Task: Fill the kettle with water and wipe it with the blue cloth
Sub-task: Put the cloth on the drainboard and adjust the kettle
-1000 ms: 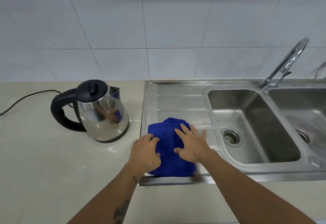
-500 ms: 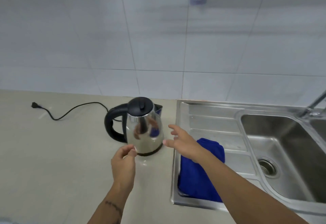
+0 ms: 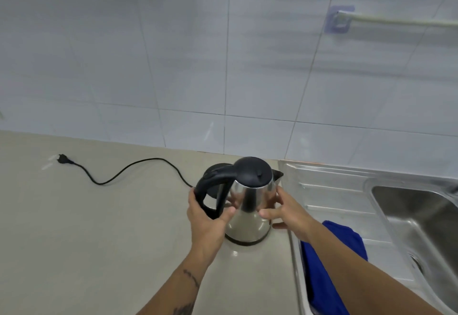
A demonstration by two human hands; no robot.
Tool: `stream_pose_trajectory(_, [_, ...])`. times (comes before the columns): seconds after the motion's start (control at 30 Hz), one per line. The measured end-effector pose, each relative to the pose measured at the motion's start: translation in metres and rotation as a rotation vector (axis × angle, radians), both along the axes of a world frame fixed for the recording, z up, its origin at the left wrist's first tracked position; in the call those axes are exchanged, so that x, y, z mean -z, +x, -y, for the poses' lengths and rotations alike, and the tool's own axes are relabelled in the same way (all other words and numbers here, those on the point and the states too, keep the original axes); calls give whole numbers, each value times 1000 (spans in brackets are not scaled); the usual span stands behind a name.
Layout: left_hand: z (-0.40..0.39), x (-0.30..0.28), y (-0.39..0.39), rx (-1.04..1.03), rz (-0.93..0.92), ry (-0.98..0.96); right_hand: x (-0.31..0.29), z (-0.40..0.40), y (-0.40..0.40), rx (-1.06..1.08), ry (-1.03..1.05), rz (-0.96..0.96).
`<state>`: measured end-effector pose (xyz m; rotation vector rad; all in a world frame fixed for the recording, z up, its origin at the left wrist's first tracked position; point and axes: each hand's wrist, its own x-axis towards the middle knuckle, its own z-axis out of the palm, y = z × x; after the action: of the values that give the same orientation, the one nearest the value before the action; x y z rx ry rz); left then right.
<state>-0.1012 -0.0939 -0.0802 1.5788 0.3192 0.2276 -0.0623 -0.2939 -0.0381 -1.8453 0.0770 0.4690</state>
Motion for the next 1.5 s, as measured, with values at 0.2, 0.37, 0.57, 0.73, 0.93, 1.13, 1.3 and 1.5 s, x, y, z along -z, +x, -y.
stream_pose_trajectory(0.2, [-21,4,9,49,24,-9,0,-17,1,88,54,45])
stream_pose_trajectory(0.37, [-37,-25,37,39,99,15,-16,-32,13,138,129,96])
stream_pose_trajectory(0.57, [-63,-69,106,117,201,-53,-37,-61,65,279,201,169])
stream_pose_trajectory(0.73, [-88,-73,151,184,59,-85,-42,-84,102,328,228,106])
stream_pose_trajectory(0.93, [-104,-51,171,200,-33,-83,-28,-99,128,368,220,63])
stream_pose_trajectory(1.13, [-110,-33,169,199,-71,-122,-18,-106,125,354,189,43])
stream_pose_trajectory(1.3, [-114,-30,168,205,-98,-160,-15,-108,116,350,186,71])
stream_pose_trajectory(1.5, [-114,-28,166,229,-78,-72,-7,-109,107,363,154,113])
